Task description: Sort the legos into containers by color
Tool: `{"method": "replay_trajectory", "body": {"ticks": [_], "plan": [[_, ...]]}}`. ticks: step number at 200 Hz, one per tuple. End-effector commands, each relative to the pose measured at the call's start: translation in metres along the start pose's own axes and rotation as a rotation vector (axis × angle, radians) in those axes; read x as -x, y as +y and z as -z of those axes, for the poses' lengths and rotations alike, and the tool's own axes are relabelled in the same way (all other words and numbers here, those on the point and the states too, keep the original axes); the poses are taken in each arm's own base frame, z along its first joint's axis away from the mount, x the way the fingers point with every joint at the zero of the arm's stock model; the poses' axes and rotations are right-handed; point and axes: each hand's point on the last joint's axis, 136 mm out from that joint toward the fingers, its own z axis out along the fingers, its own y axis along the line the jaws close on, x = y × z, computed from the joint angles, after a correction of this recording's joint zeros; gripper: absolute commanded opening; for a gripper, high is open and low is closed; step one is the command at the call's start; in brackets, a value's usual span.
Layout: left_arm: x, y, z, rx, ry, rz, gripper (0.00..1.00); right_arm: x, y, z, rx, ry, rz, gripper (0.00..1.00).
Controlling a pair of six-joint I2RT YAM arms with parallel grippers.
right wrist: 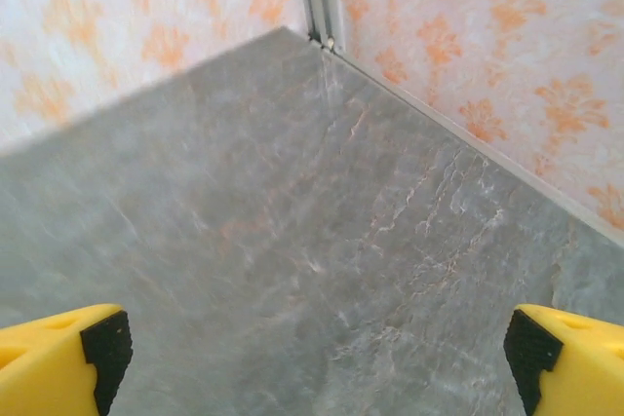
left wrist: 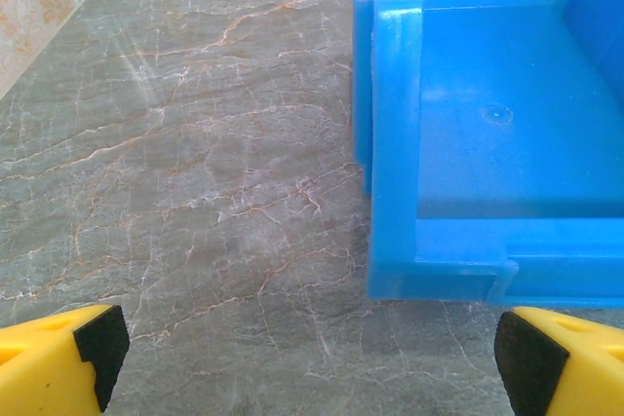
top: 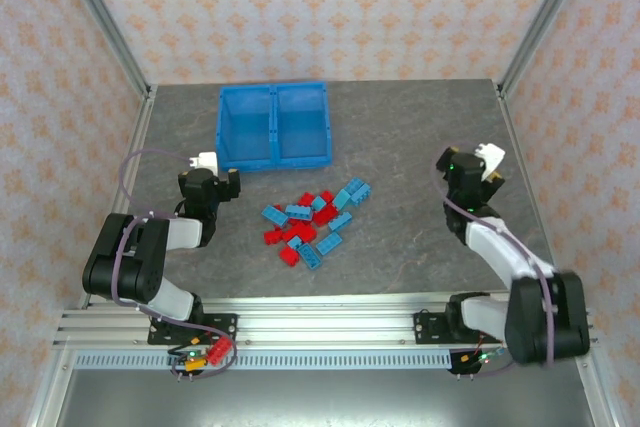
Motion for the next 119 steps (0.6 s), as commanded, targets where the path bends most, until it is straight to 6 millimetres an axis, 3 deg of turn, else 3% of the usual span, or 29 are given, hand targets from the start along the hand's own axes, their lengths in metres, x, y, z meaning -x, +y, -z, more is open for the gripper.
{"method": "replay_trajectory", "body": {"ticks": [1,19,35,56,82,101,119], "plan": [[0.021,-0.002,0.004,0.011,-0.063,0.001,1.0,-0.046,-0.011,0.044,0.013,0.331,-0.131,0.99],[0.028,0.001,0.015,0.052,-0.104,-0.007,1.0,-0.076,0.023,0.084,0.215,0.575,-0.115,0.99],[0.045,0.003,0.039,0.129,-0.078,-0.022,1.0,-0.101,0.05,0.126,0.385,0.771,-0.046,0.99],[0.077,-0.014,0.077,0.048,-0.095,0.054,1.0,-0.129,0.058,0.173,0.46,0.94,0.184,0.99],[0.105,-0.031,0.129,-0.073,-0.073,0.252,1.0,-0.148,0.075,0.201,0.525,1.011,0.338,0.99],[0.099,-0.051,0.155,-0.155,0.033,0.408,1.0,-0.159,0.1,0.214,0.603,1.022,0.352,0.99],[0.062,-0.067,0.16,-0.165,0.216,0.54,0.99,-0.166,0.126,0.22,0.668,1.01,0.335,0.99]]}}
